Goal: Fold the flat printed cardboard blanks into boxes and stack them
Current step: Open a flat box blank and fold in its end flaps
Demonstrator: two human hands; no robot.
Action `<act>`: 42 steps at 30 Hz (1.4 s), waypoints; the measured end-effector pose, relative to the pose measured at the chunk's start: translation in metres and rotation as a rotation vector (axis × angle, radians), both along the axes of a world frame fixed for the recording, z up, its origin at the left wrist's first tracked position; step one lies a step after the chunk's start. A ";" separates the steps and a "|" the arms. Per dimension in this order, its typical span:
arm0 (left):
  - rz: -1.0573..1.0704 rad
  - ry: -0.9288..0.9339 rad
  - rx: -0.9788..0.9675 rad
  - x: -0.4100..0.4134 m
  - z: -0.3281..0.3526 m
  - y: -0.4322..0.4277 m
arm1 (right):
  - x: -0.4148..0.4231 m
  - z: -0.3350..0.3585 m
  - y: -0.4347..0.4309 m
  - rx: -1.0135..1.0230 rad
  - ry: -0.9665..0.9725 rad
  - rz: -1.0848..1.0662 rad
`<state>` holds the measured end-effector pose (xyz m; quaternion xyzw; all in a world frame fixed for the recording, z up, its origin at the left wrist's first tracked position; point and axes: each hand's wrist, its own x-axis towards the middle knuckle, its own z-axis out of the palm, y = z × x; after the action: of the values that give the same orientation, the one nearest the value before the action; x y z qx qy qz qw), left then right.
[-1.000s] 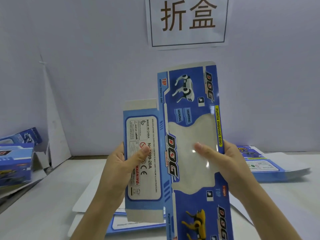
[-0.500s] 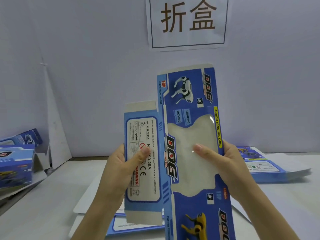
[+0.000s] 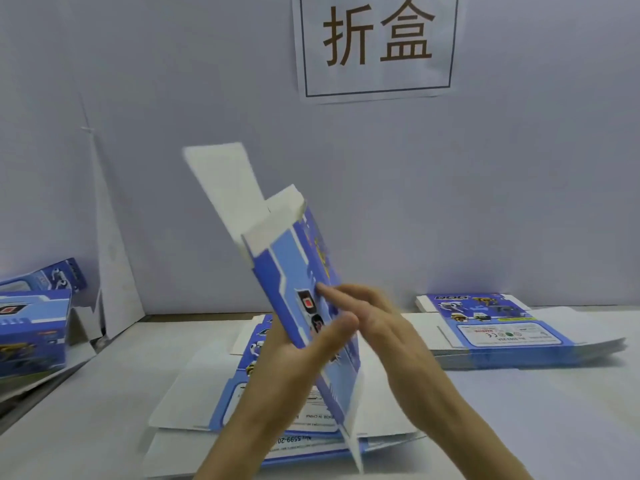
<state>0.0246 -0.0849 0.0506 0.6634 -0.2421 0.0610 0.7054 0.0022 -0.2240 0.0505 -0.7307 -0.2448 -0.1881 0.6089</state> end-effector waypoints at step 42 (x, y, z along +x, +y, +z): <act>0.030 -0.473 0.404 0.007 0.009 0.033 | -0.008 0.029 -0.049 0.592 0.403 0.323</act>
<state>0.0314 -0.0520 0.0598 0.7612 -0.3967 0.1747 0.4824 -0.0056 -0.2729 0.0792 -0.4978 -0.1671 -0.0051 0.8510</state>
